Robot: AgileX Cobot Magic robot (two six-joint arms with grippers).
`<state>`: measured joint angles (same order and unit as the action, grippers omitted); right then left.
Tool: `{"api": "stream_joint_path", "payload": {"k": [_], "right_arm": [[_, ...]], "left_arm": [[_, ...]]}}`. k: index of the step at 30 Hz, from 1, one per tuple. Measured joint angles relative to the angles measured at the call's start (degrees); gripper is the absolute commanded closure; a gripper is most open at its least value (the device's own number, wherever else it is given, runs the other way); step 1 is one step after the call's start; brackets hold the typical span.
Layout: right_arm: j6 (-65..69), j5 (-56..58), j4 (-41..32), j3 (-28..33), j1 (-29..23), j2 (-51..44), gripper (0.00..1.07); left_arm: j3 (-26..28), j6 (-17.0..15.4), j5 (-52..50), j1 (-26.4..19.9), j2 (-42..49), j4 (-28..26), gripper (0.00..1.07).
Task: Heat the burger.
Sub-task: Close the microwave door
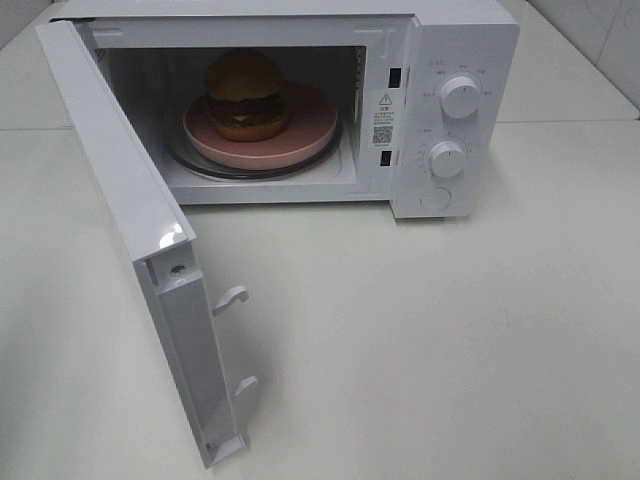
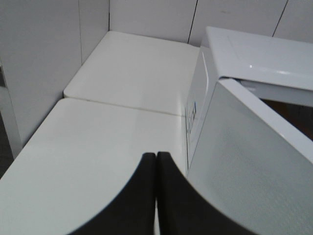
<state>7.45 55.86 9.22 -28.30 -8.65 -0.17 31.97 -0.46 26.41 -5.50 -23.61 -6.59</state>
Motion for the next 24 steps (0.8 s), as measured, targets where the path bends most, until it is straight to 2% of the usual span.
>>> {"api": "stream_joint_path", "payload": {"k": [2,3,5,6,8,11,13,16,18,22,24], "right_arm": [[0.00,0.00,0.00,0.00,0.00,0.00,0.32],[0.00,0.00,0.00,0.00,0.00,0.00,0.32],[0.00,0.00,0.00,0.00,0.00,0.00,0.32],[0.00,0.00,0.00,0.00,0.00,0.00,0.32],[0.00,0.00,0.00,0.00,0.00,0.00,0.32],[0.00,0.00,0.00,0.00,0.00,0.00,0.32],[0.00,0.00,0.00,0.00,0.00,0.00,0.32],[0.00,0.00,0.00,0.00,0.00,0.00,0.32],[0.00,0.00,0.00,0.00,0.00,0.00,0.32],[0.00,0.00,0.00,0.00,0.00,0.00,0.32],[0.00,0.00,0.00,0.00,0.00,0.00,0.32]], "left_arm": [[-1.03,0.00,-7.45,0.00,-3.67,0.06,1.07],[-1.03,0.00,-7.45,0.00,-3.67,0.06,1.07],[-3.90,0.06,-17.13,0.00,-7.79,0.11,1.07],[-3.90,0.06,-17.13,0.00,-7.79,0.11,1.07],[-6.42,0.11,-23.55,0.00,-11.34,0.11,1.07],[-7.28,0.11,-25.84,0.00,-12.61,0.11,1.07],[-10.49,0.11,-34.26,0.00,-17.07,0.17,1.07],[-11.34,0.11,-36.78,0.00,-18.22,0.40,1.07],[-14.44,0.00,-45.61,0.00,-22.52,2.06,1.07],[-15.76,-0.86,-49.50,0.00,-25.73,3.84,1.07],[-16.04,-2.75,-51.68,0.00,-29.22,7.56,1.07]]}}
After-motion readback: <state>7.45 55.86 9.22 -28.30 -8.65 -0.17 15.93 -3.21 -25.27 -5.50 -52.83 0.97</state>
